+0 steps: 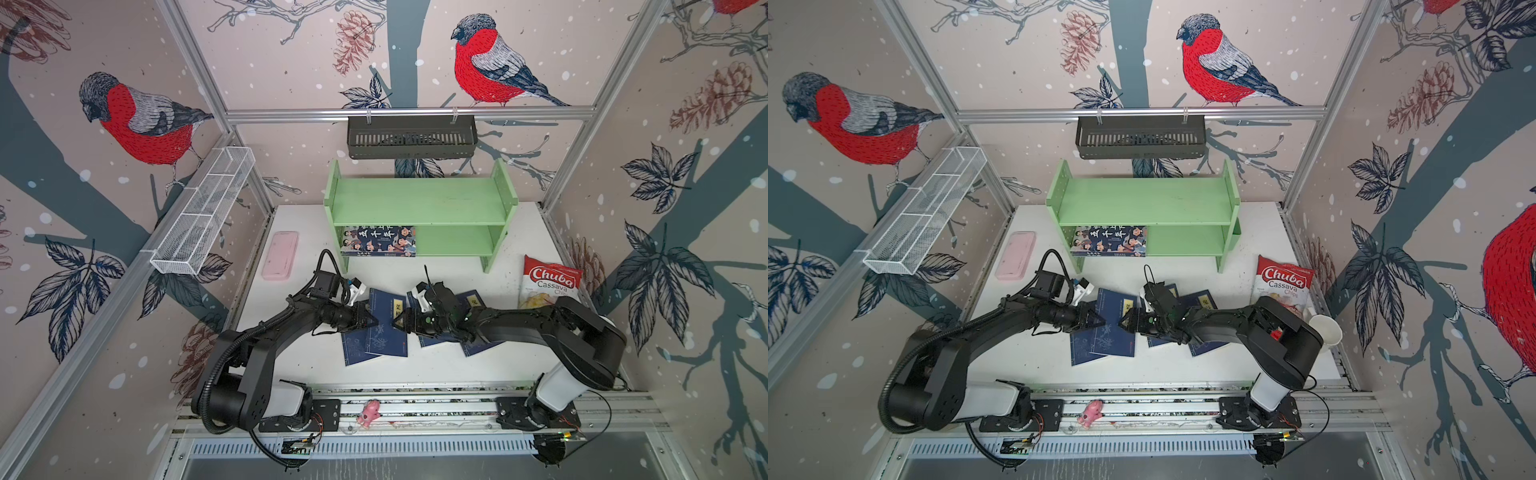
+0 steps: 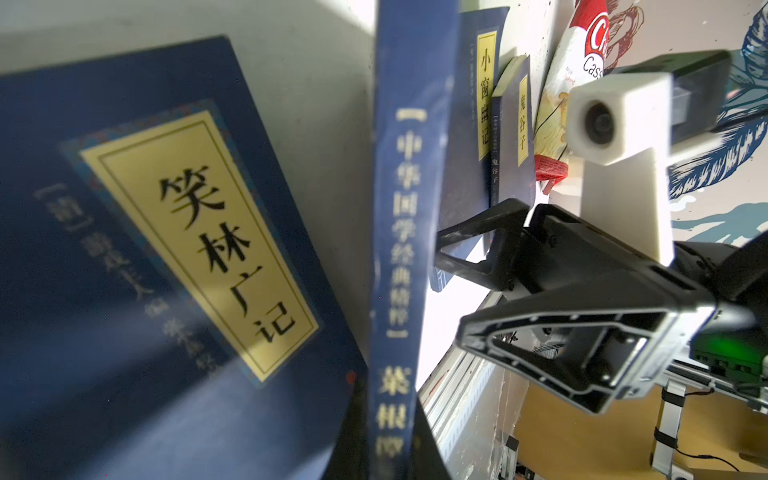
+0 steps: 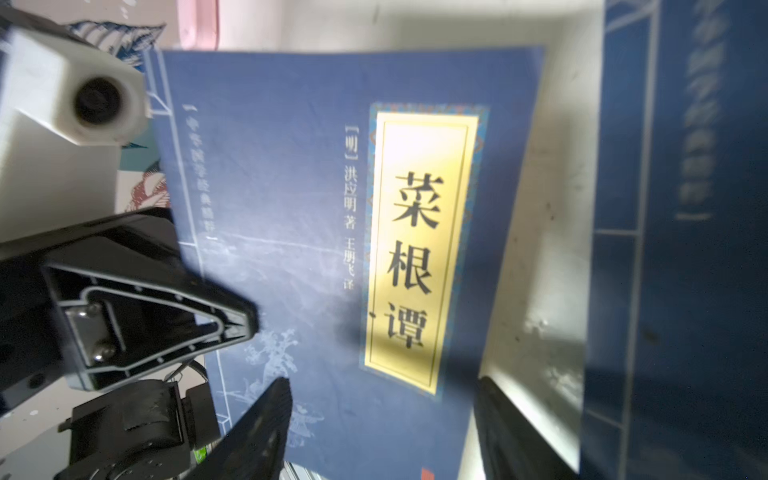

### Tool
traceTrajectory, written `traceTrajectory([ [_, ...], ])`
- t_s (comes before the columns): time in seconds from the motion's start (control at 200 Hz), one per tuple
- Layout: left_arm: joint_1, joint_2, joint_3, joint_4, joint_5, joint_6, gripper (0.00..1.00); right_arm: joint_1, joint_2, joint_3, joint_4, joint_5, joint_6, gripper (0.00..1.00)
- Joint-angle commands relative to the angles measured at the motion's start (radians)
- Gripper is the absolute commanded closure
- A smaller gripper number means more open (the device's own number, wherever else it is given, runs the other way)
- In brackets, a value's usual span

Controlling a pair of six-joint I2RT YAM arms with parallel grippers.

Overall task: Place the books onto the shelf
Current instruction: 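Grasp the dark blue book edges with both grippers and lift them upright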

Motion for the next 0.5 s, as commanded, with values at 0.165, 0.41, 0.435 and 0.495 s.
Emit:
traceTrajectory([
  [0.165, 0.0, -0.17, 0.042, -0.064, 0.053, 0.02, 1.0, 0.012, -0.23, -0.071, 0.012, 0.149, 0.022, 0.23],
  [0.41, 0.0, -0.256, 0.149, -0.254, 0.178, 0.102, 1.0, 0.055, -0.462, -0.105, -0.051, 0.206, 0.011, 0.2],
  [0.435, 0.0, -0.266, 0.164, -0.262, 0.186, 0.104, 1.0, 0.062, -0.488, -0.107, -0.058, 0.22, 0.011, 0.19],
  [0.495, 0.001, -0.289, 0.208, -0.27, 0.222, 0.111, 1.0, 0.075, -0.562, -0.115, -0.072, 0.267, 0.011, 0.19],
])
